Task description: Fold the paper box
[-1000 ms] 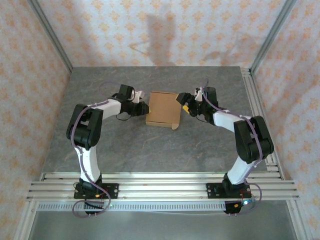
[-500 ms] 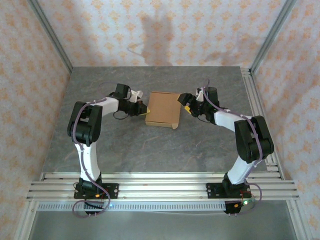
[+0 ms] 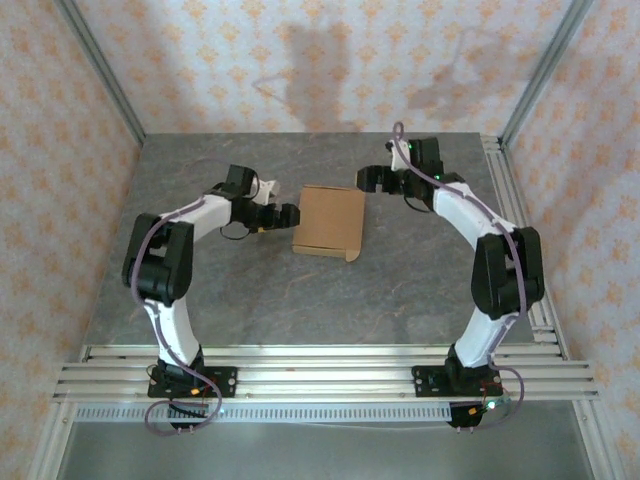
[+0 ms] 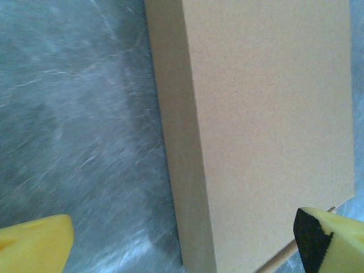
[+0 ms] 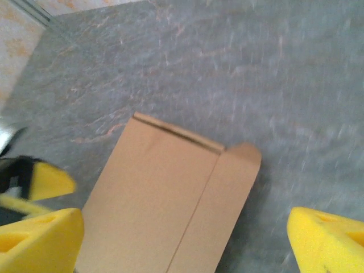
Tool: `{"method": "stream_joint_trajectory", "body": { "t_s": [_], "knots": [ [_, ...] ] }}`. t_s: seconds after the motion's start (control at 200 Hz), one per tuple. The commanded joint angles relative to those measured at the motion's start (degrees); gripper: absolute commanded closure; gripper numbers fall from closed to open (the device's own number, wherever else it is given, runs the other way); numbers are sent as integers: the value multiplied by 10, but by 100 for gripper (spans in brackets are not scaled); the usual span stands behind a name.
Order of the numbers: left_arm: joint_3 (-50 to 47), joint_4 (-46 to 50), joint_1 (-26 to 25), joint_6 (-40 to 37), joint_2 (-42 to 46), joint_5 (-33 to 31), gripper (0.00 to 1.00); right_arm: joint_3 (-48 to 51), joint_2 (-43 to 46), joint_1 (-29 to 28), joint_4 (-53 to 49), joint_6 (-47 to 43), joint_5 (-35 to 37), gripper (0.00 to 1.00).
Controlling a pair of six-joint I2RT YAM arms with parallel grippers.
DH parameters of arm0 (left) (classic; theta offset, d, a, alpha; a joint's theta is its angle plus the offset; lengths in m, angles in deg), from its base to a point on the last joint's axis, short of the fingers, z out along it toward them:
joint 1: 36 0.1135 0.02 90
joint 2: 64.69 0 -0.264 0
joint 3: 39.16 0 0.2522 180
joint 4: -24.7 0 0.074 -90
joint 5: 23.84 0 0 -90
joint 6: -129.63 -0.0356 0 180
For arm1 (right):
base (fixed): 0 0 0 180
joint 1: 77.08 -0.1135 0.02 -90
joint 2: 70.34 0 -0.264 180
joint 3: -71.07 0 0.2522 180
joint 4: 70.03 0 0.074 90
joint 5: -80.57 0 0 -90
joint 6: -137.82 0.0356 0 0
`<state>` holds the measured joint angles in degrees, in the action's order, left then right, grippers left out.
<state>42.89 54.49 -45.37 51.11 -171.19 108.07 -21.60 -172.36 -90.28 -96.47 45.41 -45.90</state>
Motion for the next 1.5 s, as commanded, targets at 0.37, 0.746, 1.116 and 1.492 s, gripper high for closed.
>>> {"method": "stream_joint_trajectory", "body": {
  "t_s": [0.37,0.746,1.116,1.492],
  "knots": [
    [-294,-183,-4,130,412,-328,0,-305,-254,-81,-195,-151,123,1],
    [-318,-31,-10,258,517,-411,2,-409,-360,-87,-252,-145,80,28],
    [-340,-20,-127,382,489,-443,4,-113,-155,-76,-161,-61,126,48],
    [-287,-85,-255,462,330,-400,11,220,91,-43,-33,104,131,67]
  ]
}}
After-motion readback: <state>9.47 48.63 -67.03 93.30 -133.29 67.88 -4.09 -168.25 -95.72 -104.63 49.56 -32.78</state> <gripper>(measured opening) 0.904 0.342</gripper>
